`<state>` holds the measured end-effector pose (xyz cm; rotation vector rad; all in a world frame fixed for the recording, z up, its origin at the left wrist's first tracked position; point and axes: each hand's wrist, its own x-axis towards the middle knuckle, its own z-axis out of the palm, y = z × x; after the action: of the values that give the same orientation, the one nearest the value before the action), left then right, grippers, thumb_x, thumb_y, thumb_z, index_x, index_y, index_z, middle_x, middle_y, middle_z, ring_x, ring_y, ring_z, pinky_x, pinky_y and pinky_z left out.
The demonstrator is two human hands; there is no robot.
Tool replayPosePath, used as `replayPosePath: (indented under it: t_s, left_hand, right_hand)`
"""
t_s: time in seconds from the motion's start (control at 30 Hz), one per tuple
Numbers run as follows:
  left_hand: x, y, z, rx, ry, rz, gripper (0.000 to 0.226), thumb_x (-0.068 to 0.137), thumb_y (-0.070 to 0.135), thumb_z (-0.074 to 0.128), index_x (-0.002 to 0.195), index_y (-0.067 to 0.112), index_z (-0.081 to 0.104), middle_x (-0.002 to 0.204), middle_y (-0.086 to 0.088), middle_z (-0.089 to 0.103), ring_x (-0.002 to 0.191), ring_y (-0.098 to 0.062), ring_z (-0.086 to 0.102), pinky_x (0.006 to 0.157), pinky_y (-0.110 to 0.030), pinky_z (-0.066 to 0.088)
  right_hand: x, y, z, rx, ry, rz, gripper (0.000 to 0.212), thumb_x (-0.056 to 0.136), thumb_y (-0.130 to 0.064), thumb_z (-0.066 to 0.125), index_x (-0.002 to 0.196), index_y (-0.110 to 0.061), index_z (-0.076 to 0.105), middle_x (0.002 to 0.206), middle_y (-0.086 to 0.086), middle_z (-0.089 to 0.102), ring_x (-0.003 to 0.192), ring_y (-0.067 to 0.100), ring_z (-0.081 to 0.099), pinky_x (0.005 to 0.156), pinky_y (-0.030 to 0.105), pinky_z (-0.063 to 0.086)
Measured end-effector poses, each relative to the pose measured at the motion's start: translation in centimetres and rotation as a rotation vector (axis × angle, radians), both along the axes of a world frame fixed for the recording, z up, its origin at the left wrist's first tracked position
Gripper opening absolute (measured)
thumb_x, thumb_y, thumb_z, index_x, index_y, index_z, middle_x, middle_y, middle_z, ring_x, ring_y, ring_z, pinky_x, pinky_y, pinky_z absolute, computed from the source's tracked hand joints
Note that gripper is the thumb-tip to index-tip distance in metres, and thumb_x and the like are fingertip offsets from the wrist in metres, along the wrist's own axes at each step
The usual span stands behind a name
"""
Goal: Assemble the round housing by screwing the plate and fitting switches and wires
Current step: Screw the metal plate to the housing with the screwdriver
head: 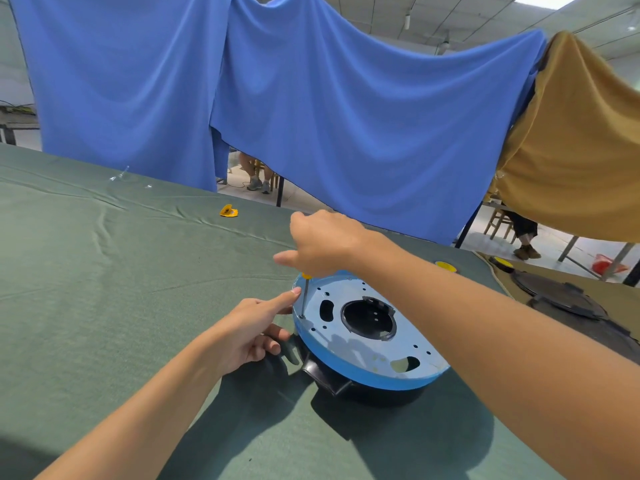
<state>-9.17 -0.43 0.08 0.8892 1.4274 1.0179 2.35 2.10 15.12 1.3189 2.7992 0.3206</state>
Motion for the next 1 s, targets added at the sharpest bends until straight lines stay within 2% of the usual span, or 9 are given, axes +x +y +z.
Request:
replayPosePath:
  t_s: [0.13,0.27,0.37,0.47,0.57,0.67,0.73,0.83,1.0]
  left_hand:
    - [0.0,0.0,0.0,0.0,-0.002,0.0,0.06,0.073,0.071,0.068,0.106,0.021,0.07,0.061,-0.002,0.063,0.044,-0.012,0.052,0.036,-0.019,0.03]
    - [0.0,0.1,0.0,-0.001,-0.006,0.005,0.059,0.073,0.07,0.068,0.106,0.021,0.069,0.06,-0.002,0.063,0.043,-0.013,0.052,0.036,-0.018,0.029]
    - [0.0,0.1,0.0,-0.001,-0.002,0.004,0.058,0.074,0.07,0.067,0.106,0.021,0.069,0.06,-0.002,0.062,0.043,-0.013,0.052,0.036,-0.018,0.029]
    - [0.0,0.1,0.0,0.002,-0.004,0.003,0.058,0.074,0.07,0.067,0.105,0.022,0.069,0.06,-0.002,0.063,0.044,-0.013,0.052,0.036,-0.018,0.029]
    - [0.0,0.1,-0.1,0.003,-0.004,0.001,0.059,0.074,0.07,0.067,0.106,0.022,0.07,0.061,-0.003,0.063,0.044,-0.013,0.053,0.036,-0.018,0.029]
    - [0.0,0.1,0.0,0.0,-0.002,0.004,0.059,0.074,0.07,0.067,0.106,0.021,0.07,0.061,-0.003,0.062,0.044,-0.013,0.053,0.037,-0.017,0.029]
    - [0.0,0.1,0.0,0.003,-0.001,0.006,0.058,0.074,0.07,0.067,0.106,0.021,0.07,0.061,-0.003,0.062,0.044,-0.013,0.053,0.037,-0.018,0.029]
    - [0.1,0.0,0.0,0.003,0.005,0.011,0.057,0.076,0.069,0.066,0.106,0.021,0.069,0.061,-0.003,0.062,0.045,-0.013,0.053,0.037,-0.018,0.03]
    - [0.1,0.0,0.0,0.006,0.006,0.0,0.058,0.076,0.07,0.065,0.107,0.021,0.068,0.062,-0.003,0.063,0.045,-0.012,0.053,0.038,-0.019,0.03]
  right_hand:
    - [-0.2,-0.7,1.8,-0.236,-0.032,-0.018,0.03,0.089,-0.016,0.054,0.116,-0.006,0.046,0.081,0.005,0.06,0.057,0.016,0.06,0.038,0.017,0.037]
    - [0.3,-0.5,0.7,-0.039,0.059,0.03,0.017,0.086,0.002,0.052,0.072,-0.007,0.048,0.063,0.009,0.053,0.043,0.016,0.055,0.031,0.017,0.032]
    - [0.5,-0.3,-0.4,0.092,0.037,0.023,0.036,0.097,-0.013,0.053,0.067,-0.011,0.033,0.068,0.005,0.04,0.057,0.022,0.046,0.043,0.027,0.027]
    - [0.5,0.1,0.2,-0.051,-0.023,-0.022,0.025,0.097,-0.032,0.05,0.098,-0.008,0.043,0.091,0.006,0.045,0.077,0.024,0.049,0.054,0.031,0.031]
    - [0.7,-0.4,1.8,-0.218,-0.054,-0.005,0.032,0.091,-0.019,0.048,0.121,-0.011,0.041,0.104,0.009,0.054,0.073,0.02,0.055,0.049,0.027,0.034]
    - [0.8,-0.5,1.3,-0.125,0.022,0.103,0.024,0.088,-0.008,0.053,0.112,-0.01,0.051,0.1,0.012,0.056,0.082,0.028,0.056,0.049,0.029,0.032]
    - [0.6,-0.5,0.6,0.009,0.069,0.128,0.009,0.091,-0.011,0.055,0.088,-0.012,0.047,0.085,0.006,0.045,0.068,0.022,0.049,0.047,0.029,0.028]
    - [0.2,-0.3,-0.3,0.161,0.058,0.113,0.038,0.097,-0.019,0.054,0.068,-0.015,0.03,0.07,0.003,0.034,0.056,0.019,0.037,0.047,0.029,0.027]
    - [0.3,-0.5,-0.2,0.086,-0.047,0.076,0.019,0.093,-0.025,0.052,0.09,-0.015,0.036,0.076,0.002,0.038,0.066,0.02,0.041,0.053,0.032,0.028]
